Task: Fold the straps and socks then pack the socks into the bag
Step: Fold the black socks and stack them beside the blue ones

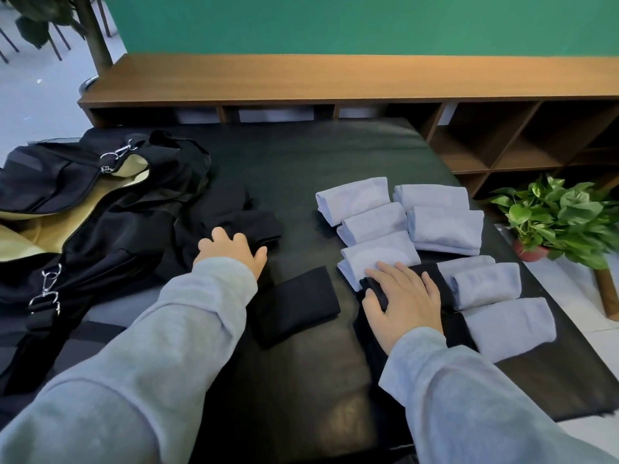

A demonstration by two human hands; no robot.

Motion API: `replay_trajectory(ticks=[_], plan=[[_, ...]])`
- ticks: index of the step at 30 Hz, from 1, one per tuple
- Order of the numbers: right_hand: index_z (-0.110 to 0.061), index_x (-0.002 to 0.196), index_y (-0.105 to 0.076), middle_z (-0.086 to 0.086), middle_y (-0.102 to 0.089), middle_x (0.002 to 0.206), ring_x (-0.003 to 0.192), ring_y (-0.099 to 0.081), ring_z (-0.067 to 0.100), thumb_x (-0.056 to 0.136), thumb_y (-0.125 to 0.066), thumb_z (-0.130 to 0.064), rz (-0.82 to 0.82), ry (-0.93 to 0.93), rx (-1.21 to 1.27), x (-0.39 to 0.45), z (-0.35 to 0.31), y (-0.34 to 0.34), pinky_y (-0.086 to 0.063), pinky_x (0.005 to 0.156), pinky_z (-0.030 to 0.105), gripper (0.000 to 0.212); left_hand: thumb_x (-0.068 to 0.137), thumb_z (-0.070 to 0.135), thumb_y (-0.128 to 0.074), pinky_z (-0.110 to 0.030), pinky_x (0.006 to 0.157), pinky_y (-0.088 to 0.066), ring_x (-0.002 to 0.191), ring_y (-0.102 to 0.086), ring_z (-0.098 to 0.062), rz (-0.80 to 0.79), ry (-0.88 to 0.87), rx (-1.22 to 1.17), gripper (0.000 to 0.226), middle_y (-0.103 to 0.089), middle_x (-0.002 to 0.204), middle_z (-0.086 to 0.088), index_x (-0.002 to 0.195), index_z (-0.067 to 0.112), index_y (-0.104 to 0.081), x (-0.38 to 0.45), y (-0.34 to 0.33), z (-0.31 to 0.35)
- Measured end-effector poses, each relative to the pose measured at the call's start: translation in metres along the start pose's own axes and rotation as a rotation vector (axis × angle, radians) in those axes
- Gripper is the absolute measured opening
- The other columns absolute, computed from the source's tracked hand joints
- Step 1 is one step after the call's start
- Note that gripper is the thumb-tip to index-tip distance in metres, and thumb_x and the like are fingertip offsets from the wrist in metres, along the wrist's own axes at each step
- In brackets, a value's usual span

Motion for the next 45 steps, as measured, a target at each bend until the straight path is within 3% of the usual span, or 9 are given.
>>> replay_trajectory(ticks=[6,9,11,13,17,32,36,39,45], plan=[[-0.038,0.128,-0.053,-0.020,-0.041,0.142,0.138,-0.023,0.004,0.070,-0.005,-0.053,0.002,0.001,0.006,0.000,0.000,0.000,0.005,0.112,0.030,0.077,0.089,0.063,-0.032,-0.038,0.096,-0.029,0.126,-0.025,-0.024,0.267,-0.234,0.078,0.052,-0.032,0.139,-0.003,0.129,0.035,-0.049,-0.042,0.025,0.018],[-0.038,0.129,-0.051,-0.021,-0.040,0.143,0.139,-0.021,0.004,0.077,-0.014,-0.050,-0.014,0.001,0.000,0.001,0.001,-0.001,0.006,0.112,0.029,0.066,0.076,0.063,-0.041,-0.041,0.089,-0.032,0.115,-0.038,-0.025,0.474,-0.527,-0.107,0.054,-0.056,0.116,-0.008,0.100,0.025,-0.071,-0.081,0.037,0.041],[-0.038,0.129,-0.051,-0.021,-0.040,0.143,0.139,-0.021,0.004,0.078,-0.022,-0.046,-0.023,0.000,0.009,0.001,0.001,-0.002,0.005,0.113,0.030,0.059,0.071,0.069,-0.035,-0.035,0.085,-0.029,0.104,-0.046,-0.019,0.365,-0.666,-0.112,0.062,-0.060,0.103,-0.001,0.093,0.026,-0.073,-0.103,0.028,0.055],[-0.038,0.128,-0.052,-0.021,-0.040,0.143,0.138,-0.022,0.004,0.078,-0.021,-0.047,-0.020,0.001,0.014,0.001,0.001,-0.001,0.004,0.113,0.031,0.060,0.073,0.075,-0.032,-0.030,0.090,-0.023,0.113,-0.045,-0.014,0.160,-0.711,-0.008,0.069,-0.052,0.117,0.007,0.117,0.031,-0.062,-0.114,0.008,0.064],[-0.038,0.129,-0.052,-0.021,-0.041,0.142,0.138,-0.022,0.003,0.078,-0.021,-0.047,-0.020,0.001,0.024,0.001,0.002,-0.001,0.004,0.113,0.030,0.060,0.090,0.057,-0.041,-0.028,0.103,-0.022,0.130,-0.026,-0.013,0.038,-0.664,0.123,0.063,-0.028,0.140,0.010,0.145,0.033,-0.022,-0.112,-0.009,0.064],[-0.036,0.120,-0.059,-0.020,-0.051,0.134,0.133,-0.032,0.003,0.072,-0.013,-0.052,0.070,-0.007,0.109,-0.001,0.003,0.004,0.005,0.110,0.025,0.069,0.101,0.026,-0.032,-0.024,0.099,-0.029,0.132,-0.026,-0.016,0.097,-0.611,-0.007,0.049,-0.026,0.146,0.005,0.148,0.022,-0.018,-0.089,-0.024,0.100],[-0.035,0.119,-0.061,-0.020,-0.051,0.133,0.133,-0.032,0.002,0.079,-0.026,-0.045,0.071,-0.007,0.118,-0.001,0.004,0.004,0.005,0.111,0.024,0.055,0.098,0.024,-0.042,-0.029,0.098,-0.037,0.126,-0.038,-0.020,0.151,-0.642,-0.131,0.042,-0.041,0.139,0.002,0.140,0.020,-0.041,-0.086,-0.008,0.102],[-0.036,0.118,-0.061,-0.020,-0.052,0.132,0.133,-0.032,0.002,0.078,-0.027,-0.045,0.079,0.001,0.128,-0.001,0.004,0.004,0.006,0.110,0.023,0.054,0.075,0.015,-0.065,-0.043,0.074,-0.054,0.096,-0.062,-0.035,0.459,-0.631,-0.338,0.023,-0.065,0.104,-0.010,0.096,0.014,-0.074,-0.080,0.040,0.080],[-0.035,0.116,-0.063,-0.020,-0.054,0.130,0.132,-0.035,0.003,0.074,-0.018,-0.051,0.116,0.002,0.128,-0.001,0.004,0.005,0.004,0.110,0.023,0.063,0.090,0.029,-0.058,-0.041,0.106,-0.027,0.143,-0.009,-0.018,0.193,-0.291,-0.136,0.052,-0.023,0.152,0.003,0.138,0.030,-0.040,-0.015,0.022,0.025]])
Point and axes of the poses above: each hand's wrist, its own x-axis towards the middle knuckle, its own y-axis out of the back of the hand, z = x × y, the point moved 10 cm from there along x, towards the middle knuckle
